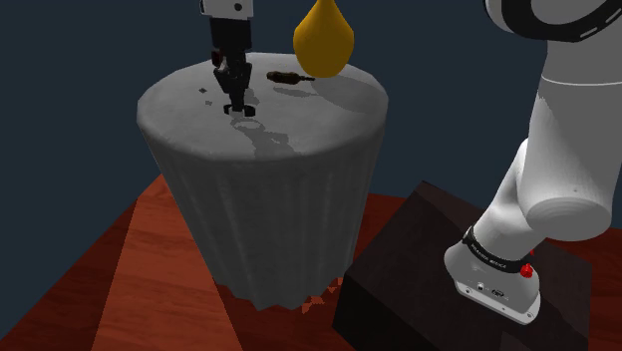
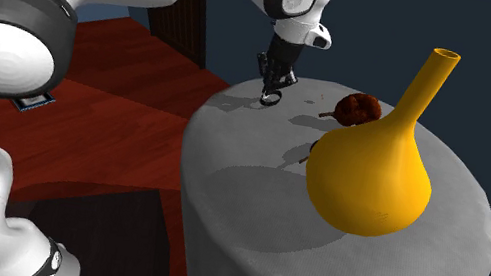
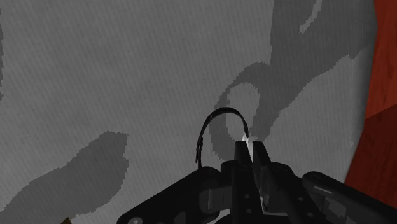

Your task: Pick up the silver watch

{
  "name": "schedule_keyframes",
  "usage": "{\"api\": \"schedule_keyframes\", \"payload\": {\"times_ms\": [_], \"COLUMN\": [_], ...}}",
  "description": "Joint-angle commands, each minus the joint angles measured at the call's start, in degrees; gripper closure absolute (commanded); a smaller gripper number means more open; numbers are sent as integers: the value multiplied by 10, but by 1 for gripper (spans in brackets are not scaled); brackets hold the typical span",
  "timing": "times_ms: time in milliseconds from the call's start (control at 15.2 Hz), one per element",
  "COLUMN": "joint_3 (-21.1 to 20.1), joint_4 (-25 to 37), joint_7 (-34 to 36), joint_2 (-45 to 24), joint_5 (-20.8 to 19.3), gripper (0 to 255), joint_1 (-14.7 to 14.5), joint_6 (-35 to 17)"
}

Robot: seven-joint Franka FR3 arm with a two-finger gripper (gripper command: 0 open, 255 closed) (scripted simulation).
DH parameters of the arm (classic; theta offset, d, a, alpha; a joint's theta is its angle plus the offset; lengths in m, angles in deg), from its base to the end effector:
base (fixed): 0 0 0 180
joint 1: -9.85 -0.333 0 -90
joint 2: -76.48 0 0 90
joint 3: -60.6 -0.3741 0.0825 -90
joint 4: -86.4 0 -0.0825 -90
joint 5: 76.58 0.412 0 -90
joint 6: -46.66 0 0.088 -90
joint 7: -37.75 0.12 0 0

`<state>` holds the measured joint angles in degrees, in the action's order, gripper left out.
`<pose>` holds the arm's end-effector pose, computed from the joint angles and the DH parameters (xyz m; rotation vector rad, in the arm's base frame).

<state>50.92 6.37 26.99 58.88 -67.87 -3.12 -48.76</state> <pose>0.6404 0.2664 0.5731 -2.8288 -0.8122 0.0809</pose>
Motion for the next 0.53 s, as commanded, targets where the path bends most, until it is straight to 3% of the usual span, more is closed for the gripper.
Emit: {"api": "schedule_keyframes", "payload": {"times_ms": [0,462], "joint_3": [0,-1], "joint_4": [0,60], "joint_7": [0,9], "joint_2": [0,-9], "joint_5": [0,-2], "gripper": [255,255], "joint_1": [0,-1], "joint_6": [0,50]}}
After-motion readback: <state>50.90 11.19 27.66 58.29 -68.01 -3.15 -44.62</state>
